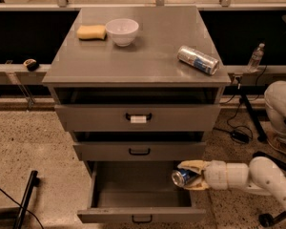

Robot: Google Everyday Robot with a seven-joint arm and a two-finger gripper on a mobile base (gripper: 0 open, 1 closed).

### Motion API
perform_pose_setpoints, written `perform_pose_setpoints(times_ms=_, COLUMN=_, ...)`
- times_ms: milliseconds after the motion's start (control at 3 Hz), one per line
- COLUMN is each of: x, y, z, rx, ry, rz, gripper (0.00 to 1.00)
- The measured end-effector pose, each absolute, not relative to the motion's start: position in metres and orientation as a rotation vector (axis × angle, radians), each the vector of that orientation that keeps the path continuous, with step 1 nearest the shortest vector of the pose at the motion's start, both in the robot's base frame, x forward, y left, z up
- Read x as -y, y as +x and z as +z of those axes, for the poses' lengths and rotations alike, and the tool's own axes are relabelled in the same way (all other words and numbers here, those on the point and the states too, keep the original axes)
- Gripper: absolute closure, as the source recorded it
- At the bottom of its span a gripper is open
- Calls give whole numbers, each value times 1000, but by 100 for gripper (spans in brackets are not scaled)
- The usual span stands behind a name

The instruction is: Pick pepsi can from bottom drawer and place on counter

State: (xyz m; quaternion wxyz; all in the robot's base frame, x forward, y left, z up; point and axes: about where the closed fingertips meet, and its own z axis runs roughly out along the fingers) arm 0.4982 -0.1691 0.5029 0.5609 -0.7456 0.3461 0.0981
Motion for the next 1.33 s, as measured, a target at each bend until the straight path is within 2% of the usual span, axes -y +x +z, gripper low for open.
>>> perform_pose_setpoints(times_ms=667, x=181, y=422, z=679, rx=-429, ry=-1789, rz=-155, gripper=100)
perform_pose_setpoints(times_ms=1000, x=173, y=409, z=733, rx=-379, ry=-1899, rz=-283, gripper=100)
perform_pose_setpoints(times_ms=1333, x=170, y=432, z=775, rx=-462, ry=-2061, rz=-358, gripper=100)
